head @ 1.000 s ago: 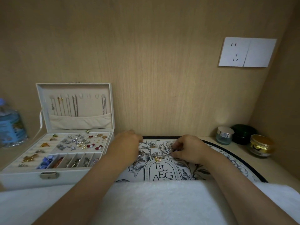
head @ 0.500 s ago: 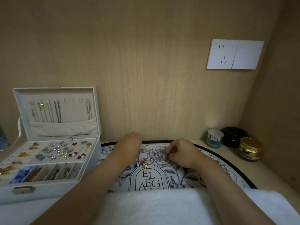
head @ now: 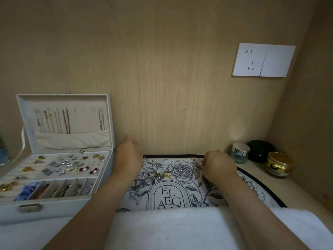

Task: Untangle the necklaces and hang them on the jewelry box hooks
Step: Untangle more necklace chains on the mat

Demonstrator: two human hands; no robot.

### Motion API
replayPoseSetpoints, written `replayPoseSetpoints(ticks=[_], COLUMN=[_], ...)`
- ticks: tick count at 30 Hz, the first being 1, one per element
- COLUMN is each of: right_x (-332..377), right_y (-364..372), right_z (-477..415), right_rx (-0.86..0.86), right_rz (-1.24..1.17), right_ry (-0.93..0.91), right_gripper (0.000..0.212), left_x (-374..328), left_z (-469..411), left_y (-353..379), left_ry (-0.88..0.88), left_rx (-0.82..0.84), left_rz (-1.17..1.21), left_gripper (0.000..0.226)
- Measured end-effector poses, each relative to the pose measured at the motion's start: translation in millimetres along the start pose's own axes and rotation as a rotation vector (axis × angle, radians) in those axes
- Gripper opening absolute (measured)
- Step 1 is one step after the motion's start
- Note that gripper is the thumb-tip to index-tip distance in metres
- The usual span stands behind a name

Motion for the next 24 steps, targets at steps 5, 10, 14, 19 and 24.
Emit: replayPoseSetpoints(ticks=[5, 10, 14, 19, 24], right_x=[52.2, 80.0, 76.2, 79.4, 66.0], right_y=[-4.0, 11.2, 8.0, 8.4, 4.2], right_z=[11.4, 20.8, 18.1, 21.9, 17.1], right_rx=[-0.099, 0.018, 0.006, 0.02, 0.051], right_rz=[-0.233, -0.43, -0.534, -0.544, -0.728], right_ry=[-0.351, -0.47, -0.42, -0.424, -0.231], right_gripper=[0.032, 0.021, 0.009, 0.009, 0.017], left_x=[-21.2, -67.0, -64.7, -51.2, -36.1], left_z=[16.8, 49.4, 62.4, 54.6, 37.6], left_y=[10.4, 23.4, 35.3, 37.3, 33.6], left_ry=[0.279, 0.542, 0.651, 0.558, 0.114], left_rx=[0.216, 0.548, 0.556, 0.539, 0.548], left_rz=[-0.31, -0.145, -0.296, -0.261, 0.14], left_gripper=[0.031, 0.022, 0.021, 0.014, 0.015])
Point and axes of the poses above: each hand's wrist, its own z-axis away from the middle knuckle, its own y-axis out of the palm, x = y × z, the point moved 8 cm from there along -z, towards the middle knuckle, and after that the axes turned 7 degrees about -x, right-handed, at the moved point
